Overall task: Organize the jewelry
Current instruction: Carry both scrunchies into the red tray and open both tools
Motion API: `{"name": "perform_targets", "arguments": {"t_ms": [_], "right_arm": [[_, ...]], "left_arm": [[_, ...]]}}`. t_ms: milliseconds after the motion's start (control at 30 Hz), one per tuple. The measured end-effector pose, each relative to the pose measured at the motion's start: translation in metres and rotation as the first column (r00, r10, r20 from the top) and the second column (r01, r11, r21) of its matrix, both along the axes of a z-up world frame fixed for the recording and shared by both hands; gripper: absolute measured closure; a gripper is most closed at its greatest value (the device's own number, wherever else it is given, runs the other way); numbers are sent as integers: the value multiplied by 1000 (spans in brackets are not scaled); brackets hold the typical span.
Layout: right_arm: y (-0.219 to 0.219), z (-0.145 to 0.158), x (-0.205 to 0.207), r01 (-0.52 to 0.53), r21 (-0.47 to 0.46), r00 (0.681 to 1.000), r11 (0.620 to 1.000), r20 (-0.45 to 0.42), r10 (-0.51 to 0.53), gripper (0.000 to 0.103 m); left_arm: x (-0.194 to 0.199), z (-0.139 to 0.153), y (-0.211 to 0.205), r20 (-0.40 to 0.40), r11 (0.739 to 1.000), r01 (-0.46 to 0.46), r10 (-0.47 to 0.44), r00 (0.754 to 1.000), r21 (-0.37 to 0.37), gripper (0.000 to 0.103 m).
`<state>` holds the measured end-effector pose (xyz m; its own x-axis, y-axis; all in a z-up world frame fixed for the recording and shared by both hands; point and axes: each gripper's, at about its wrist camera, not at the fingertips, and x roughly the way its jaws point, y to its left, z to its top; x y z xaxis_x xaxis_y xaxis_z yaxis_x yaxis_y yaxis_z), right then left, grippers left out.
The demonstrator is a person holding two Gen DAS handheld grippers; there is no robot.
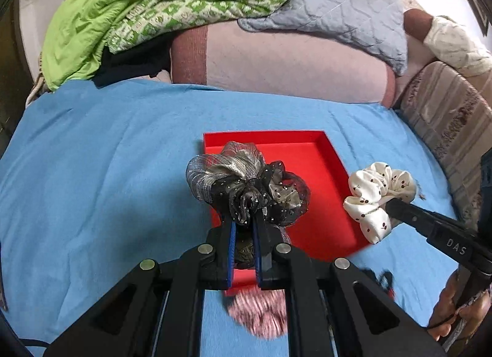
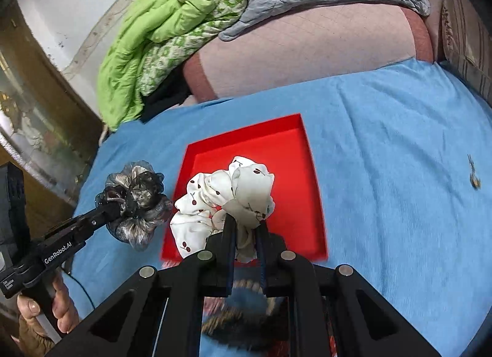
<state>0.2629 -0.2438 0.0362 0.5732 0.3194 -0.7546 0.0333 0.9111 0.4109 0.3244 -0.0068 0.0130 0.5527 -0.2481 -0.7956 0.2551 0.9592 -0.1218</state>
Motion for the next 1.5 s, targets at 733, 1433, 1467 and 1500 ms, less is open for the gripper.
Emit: {"name": "perform_targets", "arguments": {"t_ms": [733,1433,1467,1500], "right_arm": [[-11,-97,146,54,-57,983,997,-173,-63,86],[-17,-28,78,51,-19,995,999,-83,-52,52],[-17,-25,71,49,-18,996,999,-78,-50,52],[-16,-22,63,45,-19,996,999,-74,-46,52]], "left_arm": [[119,-85,-29,-70,996,-25,31,997,88,81],[20,-4,1,89,994,-87,80,993,71,60],[7,1,0,112,993,-83,73,991,87,60],[0,4,0,124,992,-80,68,990,95,59]]}}
